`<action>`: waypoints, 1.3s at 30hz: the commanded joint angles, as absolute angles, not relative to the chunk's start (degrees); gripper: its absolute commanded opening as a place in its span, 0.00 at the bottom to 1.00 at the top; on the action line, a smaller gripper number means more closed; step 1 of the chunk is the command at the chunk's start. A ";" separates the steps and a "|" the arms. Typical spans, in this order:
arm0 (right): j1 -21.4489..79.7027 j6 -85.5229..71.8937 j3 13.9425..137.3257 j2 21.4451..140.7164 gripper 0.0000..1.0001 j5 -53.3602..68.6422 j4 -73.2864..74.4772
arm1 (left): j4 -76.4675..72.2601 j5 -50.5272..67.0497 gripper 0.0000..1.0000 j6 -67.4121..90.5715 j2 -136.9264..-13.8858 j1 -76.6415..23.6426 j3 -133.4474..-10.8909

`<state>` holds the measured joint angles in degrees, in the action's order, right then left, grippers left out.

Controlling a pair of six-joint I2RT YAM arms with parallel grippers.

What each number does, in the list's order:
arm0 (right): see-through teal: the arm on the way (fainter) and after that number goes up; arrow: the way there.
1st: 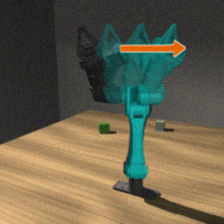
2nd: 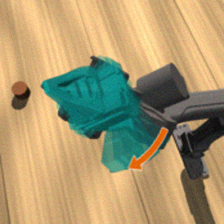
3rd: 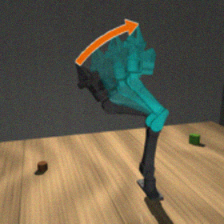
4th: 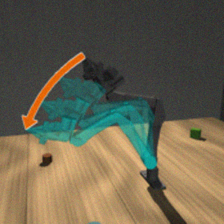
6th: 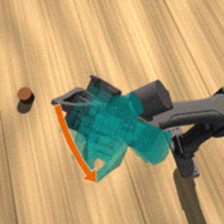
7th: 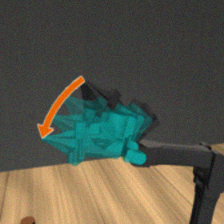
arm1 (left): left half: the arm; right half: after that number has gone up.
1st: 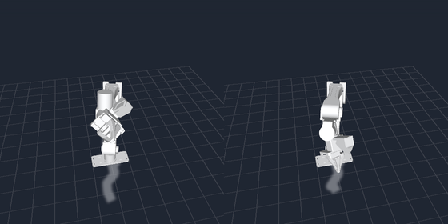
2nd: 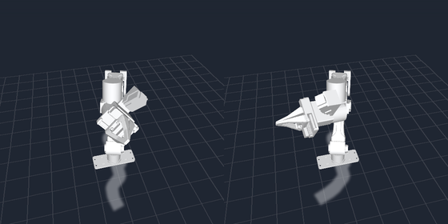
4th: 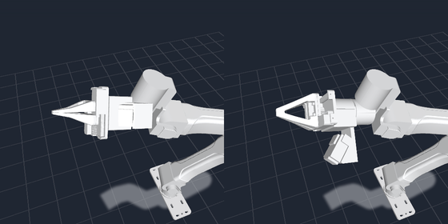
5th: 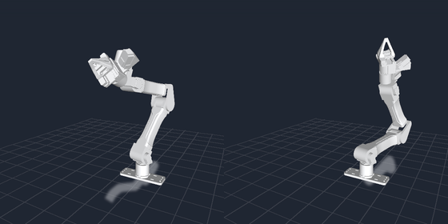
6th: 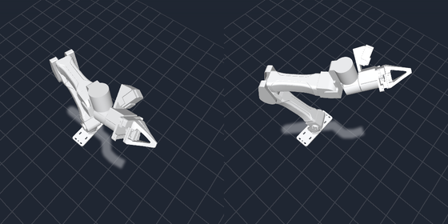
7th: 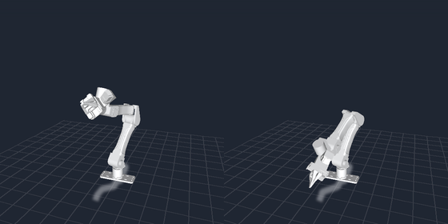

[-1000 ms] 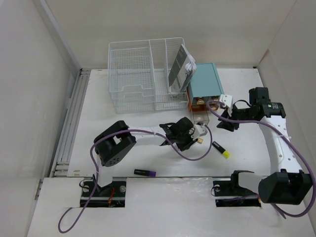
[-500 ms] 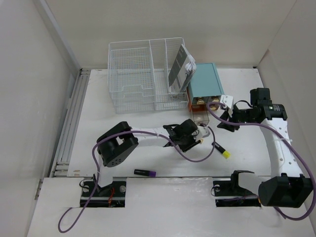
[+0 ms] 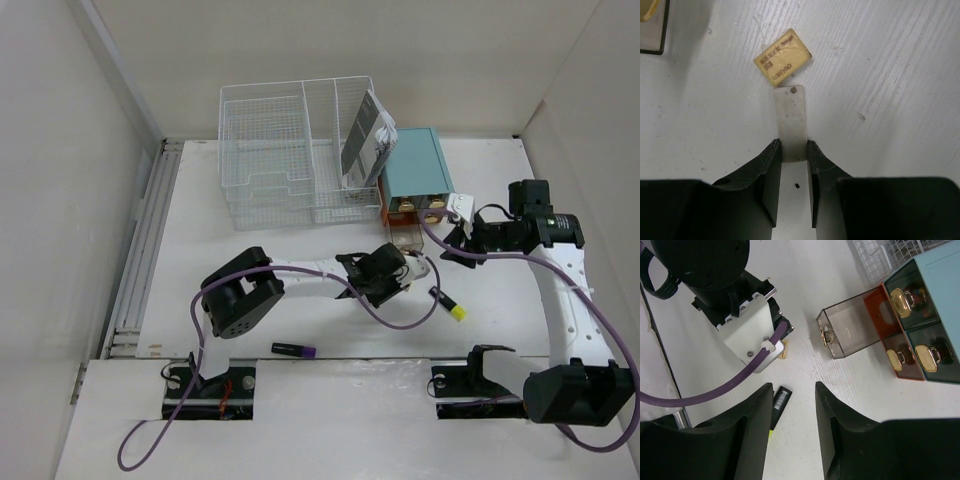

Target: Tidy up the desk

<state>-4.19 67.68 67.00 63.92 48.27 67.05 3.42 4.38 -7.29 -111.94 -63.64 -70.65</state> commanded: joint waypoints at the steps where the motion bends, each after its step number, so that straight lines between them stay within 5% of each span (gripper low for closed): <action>1: -4.66 67.50 67.15 62.75 0.45 50.27 66.62 | 11.69 3.08 0.00 -6.68 -116.11 -63.81 -68.64; 15: -6.42 54.15 62.94 57.92 0.45 38.51 54.24 | 7.74 1.14 0.00 1.05 -98.45 -62.58 -58.72; 17: -6.42 52.92 60.92 57.13 0.39 38.50 52.83 | 7.73 1.14 0.00 2.98 -95.03 -62.06 -58.10; 19: -6.42 52.39 59.42 57.13 0.14 39.19 52.82 | 6.86 0.45 0.00 4.13 -92.48 -61.35 -57.57; 21: -6.42 52.38 57.93 57.13 0.11 39.20 52.82 | 4.67 0.44 0.00 6.15 -88.08 -60.74 -56.17; 26: -0.81 52.38 56.43 59.76 0.43 35.25 51.68 | 0.88 1.49 0.00 9.57 -78.24 -58.54 -53.88; 28: 1.04 50.64 55.90 62.30 0.49 34.11 50.90 | -0.35 1.49 0.00 10.72 -73.49 -57.83 -53.35; 39: 19.51 31.47 55.37 76.63 0.52 11.43 39.11 | -3.69 -6.94 0.00 20.56 -48.09 -56.25 -42.63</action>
